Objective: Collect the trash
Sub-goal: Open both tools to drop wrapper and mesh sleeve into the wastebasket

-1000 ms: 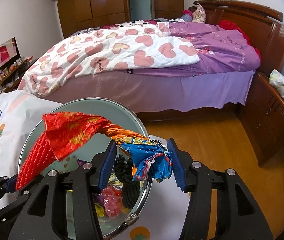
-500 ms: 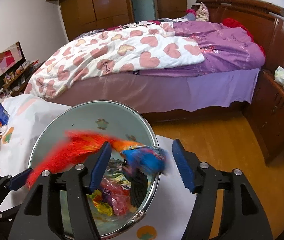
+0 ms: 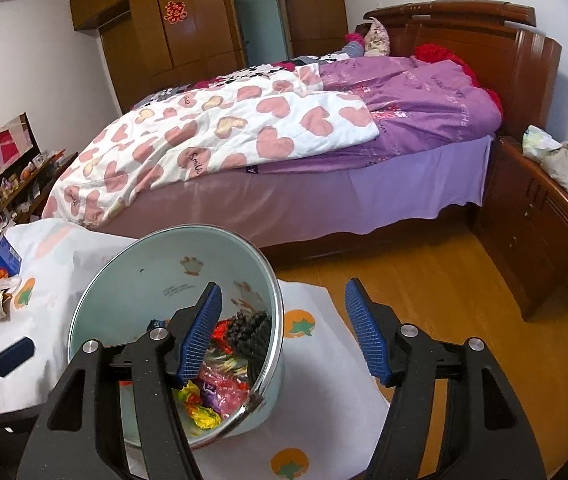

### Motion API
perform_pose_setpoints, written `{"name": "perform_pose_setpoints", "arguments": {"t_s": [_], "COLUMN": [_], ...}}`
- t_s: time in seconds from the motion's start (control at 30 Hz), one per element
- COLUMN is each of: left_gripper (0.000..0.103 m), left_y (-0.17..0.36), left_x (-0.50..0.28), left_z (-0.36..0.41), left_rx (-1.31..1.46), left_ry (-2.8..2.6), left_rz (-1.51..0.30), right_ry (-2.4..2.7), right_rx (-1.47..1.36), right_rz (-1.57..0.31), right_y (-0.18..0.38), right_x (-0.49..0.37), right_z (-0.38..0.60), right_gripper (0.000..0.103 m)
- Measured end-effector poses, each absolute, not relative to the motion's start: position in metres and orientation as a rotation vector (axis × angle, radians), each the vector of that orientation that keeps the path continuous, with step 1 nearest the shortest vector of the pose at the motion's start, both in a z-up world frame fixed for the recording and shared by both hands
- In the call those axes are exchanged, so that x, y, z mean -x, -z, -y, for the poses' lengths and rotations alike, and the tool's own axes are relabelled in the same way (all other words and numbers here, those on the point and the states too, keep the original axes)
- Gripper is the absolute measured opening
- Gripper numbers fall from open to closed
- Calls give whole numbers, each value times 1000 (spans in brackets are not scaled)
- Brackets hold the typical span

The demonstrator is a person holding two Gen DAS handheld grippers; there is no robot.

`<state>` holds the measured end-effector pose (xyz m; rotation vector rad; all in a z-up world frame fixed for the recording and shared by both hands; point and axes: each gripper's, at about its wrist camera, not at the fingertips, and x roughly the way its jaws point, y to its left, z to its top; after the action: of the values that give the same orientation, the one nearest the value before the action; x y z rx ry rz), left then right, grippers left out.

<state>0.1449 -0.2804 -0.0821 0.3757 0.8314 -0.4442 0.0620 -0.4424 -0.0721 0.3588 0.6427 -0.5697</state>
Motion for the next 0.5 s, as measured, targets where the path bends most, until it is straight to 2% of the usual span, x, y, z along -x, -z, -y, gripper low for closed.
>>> {"name": "perform_pose_setpoints", "arguments": {"t_s": [0.3,0.5], "left_gripper": [83,88], "left_y": [68,71], "left_x": [-146,-155], "left_z": [243,198], "left_rx": [-328,-294], "left_ry": [417,364], "left_rz": [-829,-866], "right_ry": [522,457], "right_rx": [-317,-286], "right_rz": [-631,-650], "right_y": [56,53], "right_x": [-63,-79], "right_z": [410,376], "right_gripper": [64,64]}}
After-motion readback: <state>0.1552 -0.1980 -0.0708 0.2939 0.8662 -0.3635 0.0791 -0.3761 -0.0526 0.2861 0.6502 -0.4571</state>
